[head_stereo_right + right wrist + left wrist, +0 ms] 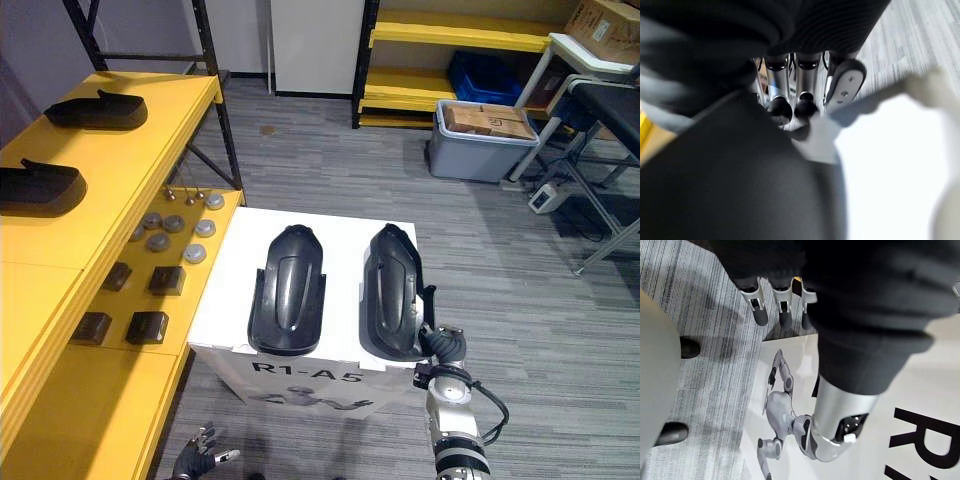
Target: Walk over and take plastic housings, then place them on the shelf
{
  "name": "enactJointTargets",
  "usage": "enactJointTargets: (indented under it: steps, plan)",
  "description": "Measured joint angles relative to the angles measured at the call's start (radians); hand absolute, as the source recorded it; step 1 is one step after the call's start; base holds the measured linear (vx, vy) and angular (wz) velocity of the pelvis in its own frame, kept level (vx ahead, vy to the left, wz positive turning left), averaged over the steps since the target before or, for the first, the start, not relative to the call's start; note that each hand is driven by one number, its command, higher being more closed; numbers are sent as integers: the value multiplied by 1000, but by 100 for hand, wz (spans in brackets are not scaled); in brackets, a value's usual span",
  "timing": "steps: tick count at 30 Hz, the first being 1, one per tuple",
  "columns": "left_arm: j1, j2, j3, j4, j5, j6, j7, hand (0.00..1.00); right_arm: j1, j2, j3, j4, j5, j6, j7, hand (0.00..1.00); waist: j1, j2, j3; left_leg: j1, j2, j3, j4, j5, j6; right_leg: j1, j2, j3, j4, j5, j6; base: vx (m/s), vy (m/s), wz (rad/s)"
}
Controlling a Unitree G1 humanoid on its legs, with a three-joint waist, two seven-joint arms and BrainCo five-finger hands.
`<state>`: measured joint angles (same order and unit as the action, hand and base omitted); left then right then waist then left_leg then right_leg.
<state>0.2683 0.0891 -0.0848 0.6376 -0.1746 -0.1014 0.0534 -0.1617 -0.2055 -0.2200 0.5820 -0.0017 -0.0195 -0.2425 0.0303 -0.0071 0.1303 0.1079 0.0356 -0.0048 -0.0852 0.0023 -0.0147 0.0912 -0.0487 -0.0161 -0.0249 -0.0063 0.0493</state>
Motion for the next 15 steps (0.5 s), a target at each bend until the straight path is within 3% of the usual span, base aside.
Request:
enactJointTargets:
  steps: [15]
  plan:
    - [26, -28, 115, -248, -25, -8, 31, 0, 121, 78, -12, -405, -40, 1, -21, 100, -1, 8, -9, -17, -2, -3, 24, -4, -4, -22, -4, 6, 16, 1, 0, -30, 3, 0]
